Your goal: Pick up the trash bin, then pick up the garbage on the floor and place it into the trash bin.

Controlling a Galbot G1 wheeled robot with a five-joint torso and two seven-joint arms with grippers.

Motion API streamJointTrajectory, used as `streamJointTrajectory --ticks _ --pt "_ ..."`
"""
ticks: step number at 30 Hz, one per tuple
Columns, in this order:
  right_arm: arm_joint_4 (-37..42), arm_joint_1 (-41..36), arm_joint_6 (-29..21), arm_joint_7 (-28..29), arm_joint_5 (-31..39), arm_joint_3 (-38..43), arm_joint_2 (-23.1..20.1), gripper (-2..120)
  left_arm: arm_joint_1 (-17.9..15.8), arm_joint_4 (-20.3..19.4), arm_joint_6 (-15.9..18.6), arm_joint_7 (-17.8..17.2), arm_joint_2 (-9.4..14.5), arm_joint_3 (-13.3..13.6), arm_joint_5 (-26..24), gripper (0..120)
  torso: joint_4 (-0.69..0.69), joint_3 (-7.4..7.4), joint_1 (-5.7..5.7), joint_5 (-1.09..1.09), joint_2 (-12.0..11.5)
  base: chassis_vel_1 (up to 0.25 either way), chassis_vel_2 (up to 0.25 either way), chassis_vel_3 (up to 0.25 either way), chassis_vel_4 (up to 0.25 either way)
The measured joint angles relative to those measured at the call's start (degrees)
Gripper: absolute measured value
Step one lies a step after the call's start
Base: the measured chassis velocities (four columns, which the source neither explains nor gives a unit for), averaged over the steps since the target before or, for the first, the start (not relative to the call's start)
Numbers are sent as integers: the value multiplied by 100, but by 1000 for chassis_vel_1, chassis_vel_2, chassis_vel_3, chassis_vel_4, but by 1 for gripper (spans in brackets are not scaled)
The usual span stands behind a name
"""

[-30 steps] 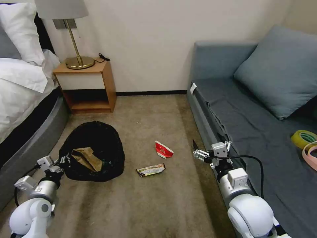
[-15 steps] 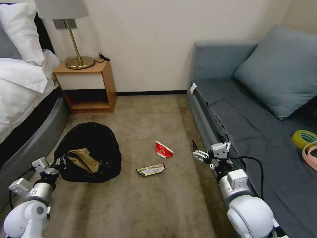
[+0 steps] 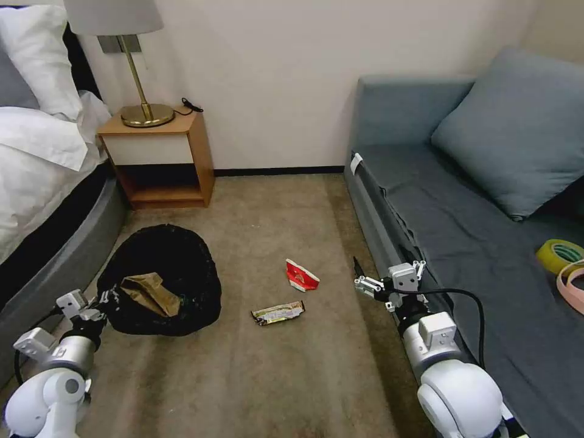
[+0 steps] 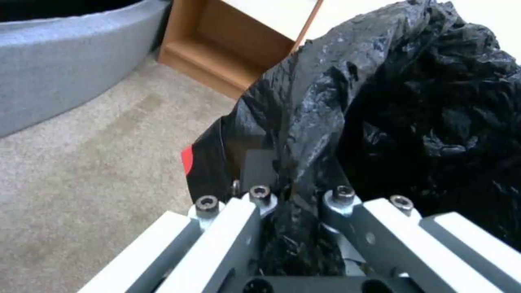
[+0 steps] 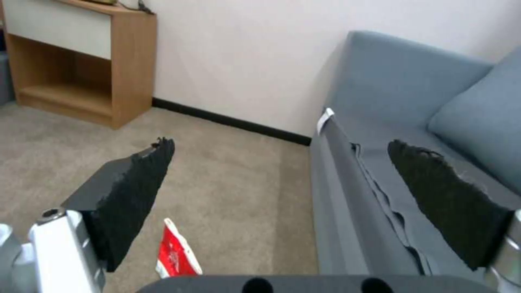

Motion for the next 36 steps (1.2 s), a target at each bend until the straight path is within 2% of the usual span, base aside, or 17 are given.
streamJointTrajectory --ticks 14,23,36 --pt "-67 42 29 0 23 -55 16 100 -64 91 -9 10 45 -97 11 4 0 0 0 0 0 0 0 0 0" --pt "-193 158 26 12 62 -227 31 100 -94 174 -10 21 173 -181 -9 4 0 0 0 0 0 -38 35 35 -45" --pt "-371 338 17 24 147 -420 -67 100 -132 236 -8 11 182 -211 -4 4 0 0 0 0 0 -35 45 37 -40"
